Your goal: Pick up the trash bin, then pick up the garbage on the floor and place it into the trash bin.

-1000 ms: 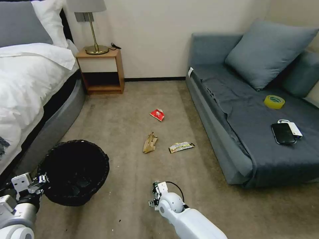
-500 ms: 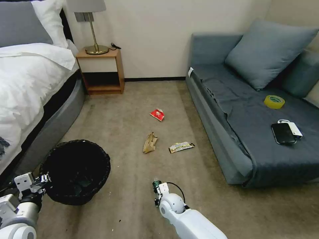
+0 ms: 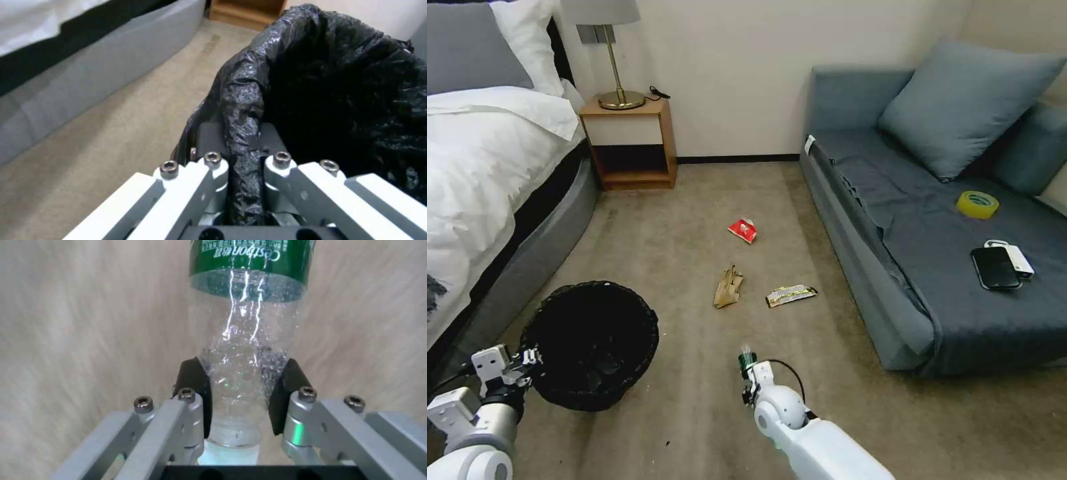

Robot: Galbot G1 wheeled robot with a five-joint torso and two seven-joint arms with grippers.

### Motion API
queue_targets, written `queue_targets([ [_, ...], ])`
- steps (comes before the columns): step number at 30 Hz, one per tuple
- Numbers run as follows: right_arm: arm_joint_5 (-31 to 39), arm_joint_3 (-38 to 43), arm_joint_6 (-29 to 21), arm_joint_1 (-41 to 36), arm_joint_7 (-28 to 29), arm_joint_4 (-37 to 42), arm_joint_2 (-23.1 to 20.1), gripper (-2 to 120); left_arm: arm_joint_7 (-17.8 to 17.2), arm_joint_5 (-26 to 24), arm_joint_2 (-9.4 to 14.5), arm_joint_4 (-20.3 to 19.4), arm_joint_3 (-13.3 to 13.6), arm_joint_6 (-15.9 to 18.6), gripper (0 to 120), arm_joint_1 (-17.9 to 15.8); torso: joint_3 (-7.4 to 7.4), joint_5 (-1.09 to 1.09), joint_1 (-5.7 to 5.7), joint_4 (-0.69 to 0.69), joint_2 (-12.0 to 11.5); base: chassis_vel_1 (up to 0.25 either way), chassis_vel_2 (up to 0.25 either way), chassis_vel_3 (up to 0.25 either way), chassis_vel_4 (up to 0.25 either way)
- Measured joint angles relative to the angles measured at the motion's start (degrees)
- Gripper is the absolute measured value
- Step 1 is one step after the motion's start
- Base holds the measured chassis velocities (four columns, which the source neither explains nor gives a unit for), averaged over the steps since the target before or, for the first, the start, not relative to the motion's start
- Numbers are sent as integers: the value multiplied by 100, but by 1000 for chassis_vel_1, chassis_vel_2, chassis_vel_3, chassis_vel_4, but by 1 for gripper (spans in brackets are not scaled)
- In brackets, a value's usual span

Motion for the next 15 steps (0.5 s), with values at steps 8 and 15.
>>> queue_targets([
  [8,760,261,237,560,185,1963,-592,20,-81,42,-34,-37,428,94,4,-47,0,1,0,1,0,0,0,0,0],
  [15,864,97,631,818,-138,3240,-939,20,-132,110,-129,50,828,130,4,-31,0,0,0,1,0,0,0,0,0],
])
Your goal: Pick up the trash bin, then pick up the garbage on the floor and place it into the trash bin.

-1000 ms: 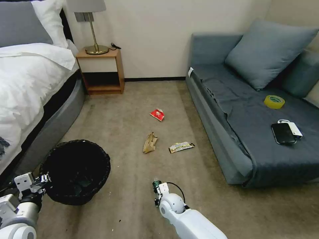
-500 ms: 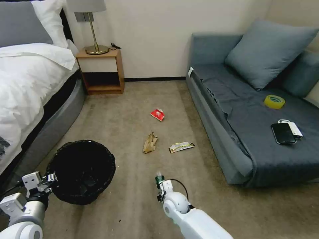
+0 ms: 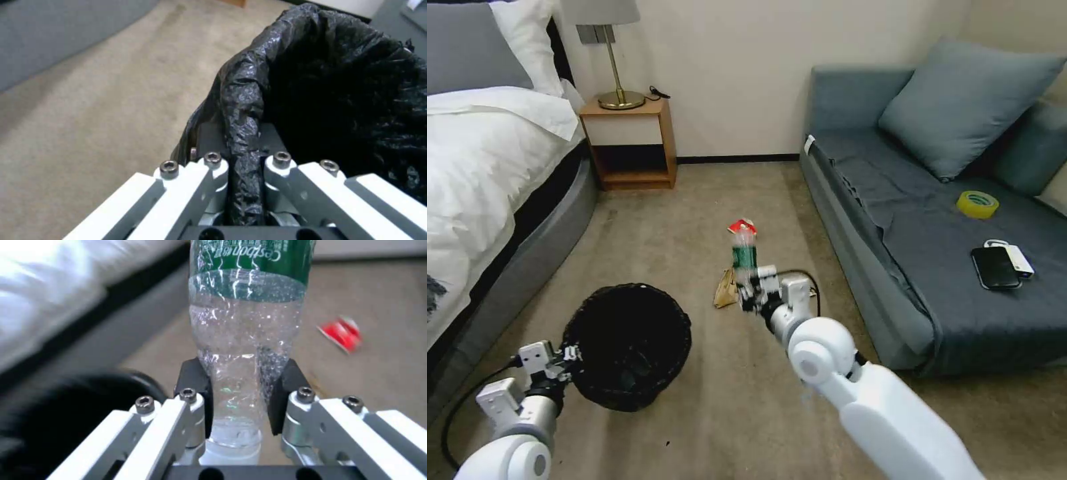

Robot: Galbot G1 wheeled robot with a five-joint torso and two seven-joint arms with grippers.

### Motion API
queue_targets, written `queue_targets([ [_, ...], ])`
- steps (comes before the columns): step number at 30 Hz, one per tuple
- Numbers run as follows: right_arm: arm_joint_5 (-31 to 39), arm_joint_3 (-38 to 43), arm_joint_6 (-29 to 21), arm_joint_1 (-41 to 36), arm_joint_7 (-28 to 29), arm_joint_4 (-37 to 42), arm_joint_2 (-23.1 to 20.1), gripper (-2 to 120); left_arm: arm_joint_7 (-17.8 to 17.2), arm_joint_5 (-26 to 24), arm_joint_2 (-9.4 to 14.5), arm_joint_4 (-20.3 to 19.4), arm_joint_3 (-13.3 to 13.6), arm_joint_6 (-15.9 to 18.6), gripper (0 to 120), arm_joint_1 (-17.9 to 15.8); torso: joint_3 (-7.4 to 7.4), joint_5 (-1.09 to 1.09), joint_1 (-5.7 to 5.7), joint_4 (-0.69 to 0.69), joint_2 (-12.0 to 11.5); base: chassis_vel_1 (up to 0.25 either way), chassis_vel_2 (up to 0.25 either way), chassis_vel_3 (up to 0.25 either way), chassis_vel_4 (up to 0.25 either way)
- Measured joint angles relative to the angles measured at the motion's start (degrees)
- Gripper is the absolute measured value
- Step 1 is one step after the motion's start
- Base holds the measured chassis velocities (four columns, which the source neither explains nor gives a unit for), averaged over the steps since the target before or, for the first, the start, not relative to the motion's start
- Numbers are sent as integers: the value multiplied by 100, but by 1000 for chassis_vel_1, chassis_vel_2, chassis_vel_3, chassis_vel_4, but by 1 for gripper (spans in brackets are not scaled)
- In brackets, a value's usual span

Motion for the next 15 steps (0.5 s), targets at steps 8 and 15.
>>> queue_targets([
  [8,-1049,-623,743,-225,-968,296,28,20,-14,221,-109,40,347,-60,4,-13,0,0,0,0,0,0,0,0,0],
  [15,-1616,-1292,1162,-236,-1523,45,108,20,-16,245,-167,-38,550,-1,4,-31,0,-1,0,0,0,0,0,0,0],
])
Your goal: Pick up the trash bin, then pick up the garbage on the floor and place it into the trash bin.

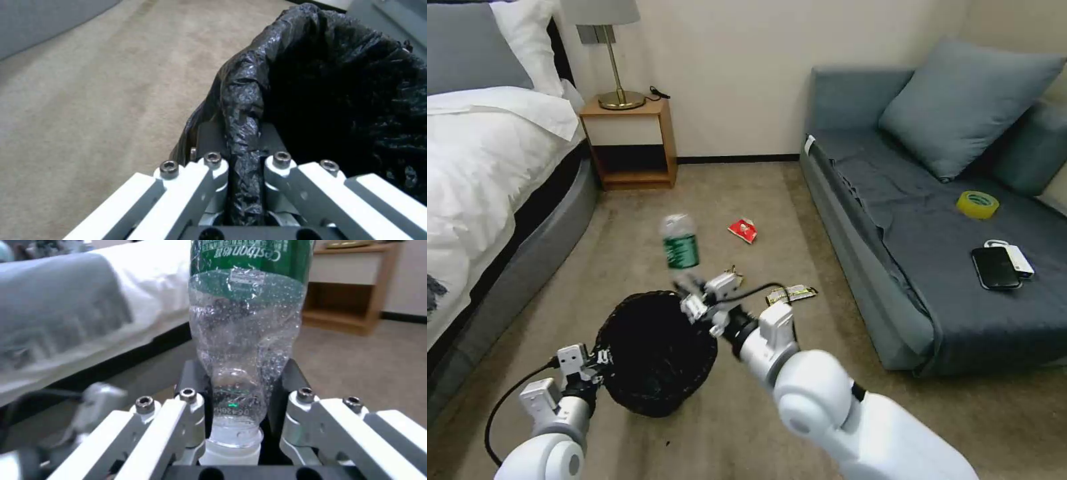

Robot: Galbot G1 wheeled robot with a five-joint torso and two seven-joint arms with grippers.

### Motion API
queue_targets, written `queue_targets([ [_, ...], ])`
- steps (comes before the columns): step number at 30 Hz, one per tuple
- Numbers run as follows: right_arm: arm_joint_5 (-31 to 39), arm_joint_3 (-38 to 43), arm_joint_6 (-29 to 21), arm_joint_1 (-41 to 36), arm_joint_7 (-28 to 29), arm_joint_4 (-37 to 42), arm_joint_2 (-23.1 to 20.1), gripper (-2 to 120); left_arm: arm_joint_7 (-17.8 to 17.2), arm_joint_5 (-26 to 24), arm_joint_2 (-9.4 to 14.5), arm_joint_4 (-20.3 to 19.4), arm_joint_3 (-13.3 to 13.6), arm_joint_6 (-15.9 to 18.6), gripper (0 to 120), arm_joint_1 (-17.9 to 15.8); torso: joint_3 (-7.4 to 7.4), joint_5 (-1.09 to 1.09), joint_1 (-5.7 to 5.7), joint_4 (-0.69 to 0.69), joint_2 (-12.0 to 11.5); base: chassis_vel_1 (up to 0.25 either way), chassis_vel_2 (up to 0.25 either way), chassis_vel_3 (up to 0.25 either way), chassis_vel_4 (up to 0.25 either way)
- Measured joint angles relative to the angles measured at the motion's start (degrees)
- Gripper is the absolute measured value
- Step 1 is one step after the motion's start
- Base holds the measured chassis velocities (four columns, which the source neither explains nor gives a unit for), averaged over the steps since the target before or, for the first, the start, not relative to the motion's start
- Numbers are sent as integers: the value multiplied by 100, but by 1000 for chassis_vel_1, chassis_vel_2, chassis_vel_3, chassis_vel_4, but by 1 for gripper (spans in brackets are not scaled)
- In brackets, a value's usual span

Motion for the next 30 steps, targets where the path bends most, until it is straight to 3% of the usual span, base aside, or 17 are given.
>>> queue_targets([
  [13,-563,-683,146,-247,-237,-887,323,20,5,-303,41,-105,-29,158,4,-6,0,0,0,0,0,0,0,0,0],
  [21,-651,-663,39,-383,-209,-1093,331,20,44,-428,93,-105,-42,165,4,-26,0,0,0,0,0,0,0,0,0],
  [30,-634,-565,-106,-401,-74,-1133,282,50,65,-576,120,-140,-77,237,4,-43,0,0,0,0,0,0,0,0,0],
])
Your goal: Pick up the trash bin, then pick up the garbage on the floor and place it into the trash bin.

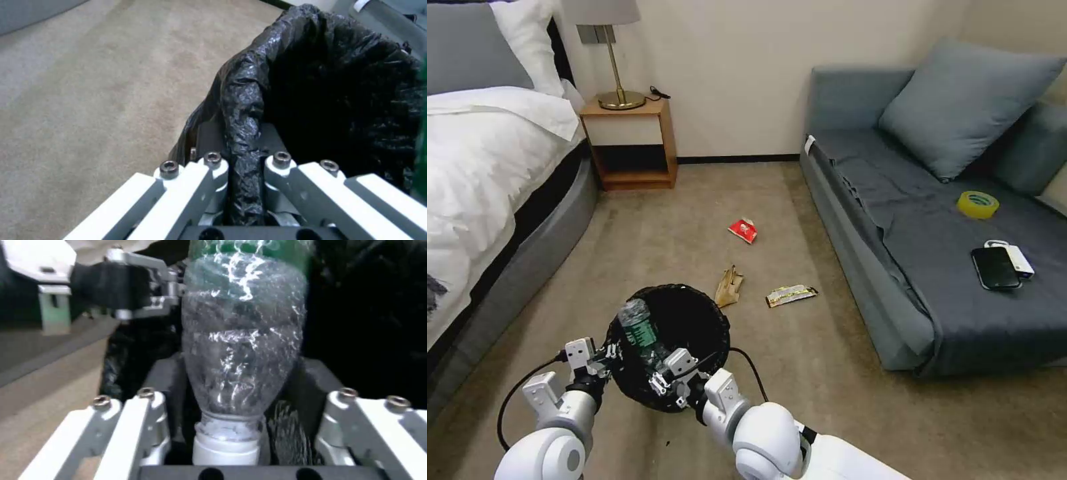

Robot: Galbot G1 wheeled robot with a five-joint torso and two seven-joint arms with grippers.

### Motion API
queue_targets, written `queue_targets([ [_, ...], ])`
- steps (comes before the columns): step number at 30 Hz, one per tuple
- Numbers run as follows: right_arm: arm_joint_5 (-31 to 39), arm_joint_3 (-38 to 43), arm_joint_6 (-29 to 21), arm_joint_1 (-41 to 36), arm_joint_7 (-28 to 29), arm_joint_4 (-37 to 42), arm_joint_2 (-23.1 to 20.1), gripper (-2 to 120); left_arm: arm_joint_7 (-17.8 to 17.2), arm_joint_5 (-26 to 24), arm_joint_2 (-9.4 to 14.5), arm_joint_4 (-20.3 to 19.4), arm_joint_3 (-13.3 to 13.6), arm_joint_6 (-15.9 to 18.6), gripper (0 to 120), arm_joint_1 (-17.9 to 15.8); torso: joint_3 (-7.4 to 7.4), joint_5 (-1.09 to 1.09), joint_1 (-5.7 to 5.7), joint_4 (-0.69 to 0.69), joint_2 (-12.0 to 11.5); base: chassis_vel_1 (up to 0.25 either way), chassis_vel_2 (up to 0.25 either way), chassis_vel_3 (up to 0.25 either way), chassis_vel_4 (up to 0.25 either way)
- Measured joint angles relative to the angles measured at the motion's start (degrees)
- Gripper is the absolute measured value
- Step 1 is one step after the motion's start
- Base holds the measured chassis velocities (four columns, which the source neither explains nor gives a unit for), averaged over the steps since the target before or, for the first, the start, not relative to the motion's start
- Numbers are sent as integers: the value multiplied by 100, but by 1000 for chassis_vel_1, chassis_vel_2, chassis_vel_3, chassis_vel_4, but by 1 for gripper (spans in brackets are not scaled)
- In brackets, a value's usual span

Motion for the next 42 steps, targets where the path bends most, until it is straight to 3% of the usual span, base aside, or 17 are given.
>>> queue_targets([
  [4,17,31,-29,-7,44,17,-54,70,5,-44,24,-8,-56,16,4,7,0,0,0,0,0,0,0,0,0],
  [10,6,133,-38,-26,68,122,-107,88,-8,-75,42,-2,-91,30,4,-34,0,0,0,0,0,0,0,0,0],
  [13,-478,365,157,-112,21,237,-115,99,-20,-83,54,33,-127,33,4,-75,0,0,0,0,0,0,0,0,0],
  [20,-1488,959,617,-390,-44,599,-344,100,-67,-98,103,83,-209,34,4,-140,0,0,0,0,0,0,0,0,0],
  [23,-1967,1418,975,-642,196,694,-392,100,-92,-106,120,75,-219,35,4,-172,0,1,0,0,0,0,0,0,0],
  [28,-2240,1903,1091,-932,514,853,-340,100,-108,-95,117,46,-208,35,4,-198,0,1,0,0,0,0,0,0,0],
  [35,-2667,3245,1261,-2033,758,1251,-193,100,-121,-43,76,1,-192,35,4,-208,0,1,0,0,0,0,0,0,0],
  [38,-2947,4091,1536,-2878,690,1463,36,100,-112,-20,62,-11,-231,18,4,-175,0,1,0,-1,0,0,0,0,0],
  [42,-3122,4399,1674,-3248,619,1580,171,100,-101,-6,62,-11,-249,7,4,-163,0,1,0,-1,0,0,0,0,0],
])
